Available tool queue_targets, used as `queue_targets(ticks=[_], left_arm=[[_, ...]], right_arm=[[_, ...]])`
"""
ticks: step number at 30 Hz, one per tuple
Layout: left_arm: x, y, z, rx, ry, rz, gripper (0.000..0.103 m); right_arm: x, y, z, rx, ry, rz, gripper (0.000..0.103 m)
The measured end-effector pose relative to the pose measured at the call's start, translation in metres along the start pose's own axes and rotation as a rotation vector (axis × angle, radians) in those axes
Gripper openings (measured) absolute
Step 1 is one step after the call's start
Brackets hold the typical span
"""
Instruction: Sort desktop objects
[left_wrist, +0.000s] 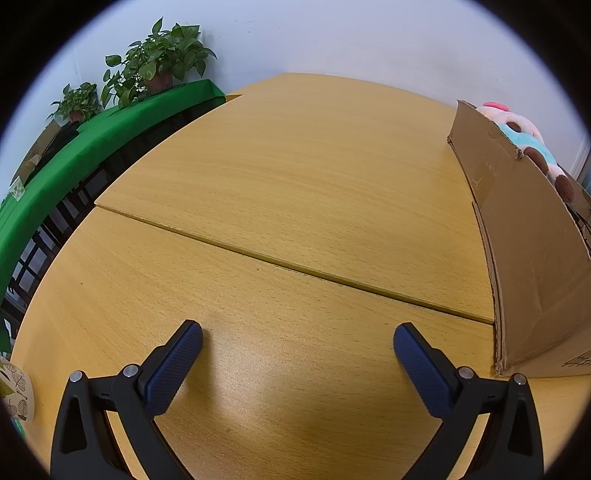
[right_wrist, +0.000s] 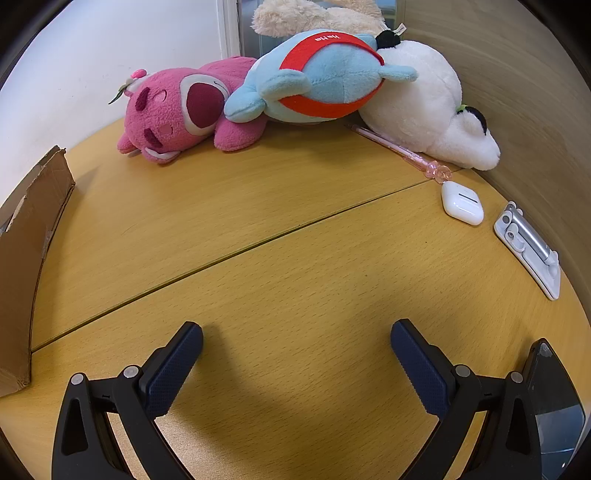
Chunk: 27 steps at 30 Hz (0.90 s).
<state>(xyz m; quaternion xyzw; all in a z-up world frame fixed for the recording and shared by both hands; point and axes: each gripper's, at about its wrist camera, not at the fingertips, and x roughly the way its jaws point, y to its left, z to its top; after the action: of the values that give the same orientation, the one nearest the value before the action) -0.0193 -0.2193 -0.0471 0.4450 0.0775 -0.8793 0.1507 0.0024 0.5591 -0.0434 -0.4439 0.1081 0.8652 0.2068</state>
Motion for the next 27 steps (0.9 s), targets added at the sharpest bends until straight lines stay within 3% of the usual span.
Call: queue_targets(ticks=[27], left_arm=[[-0.0016,-0.0001,-0.0004,-0.001,0.001,0.000,0.103]], right_arm=[[0.0001,-0.0002,0.0007,-0.001,0.000,0.001,0.103]])
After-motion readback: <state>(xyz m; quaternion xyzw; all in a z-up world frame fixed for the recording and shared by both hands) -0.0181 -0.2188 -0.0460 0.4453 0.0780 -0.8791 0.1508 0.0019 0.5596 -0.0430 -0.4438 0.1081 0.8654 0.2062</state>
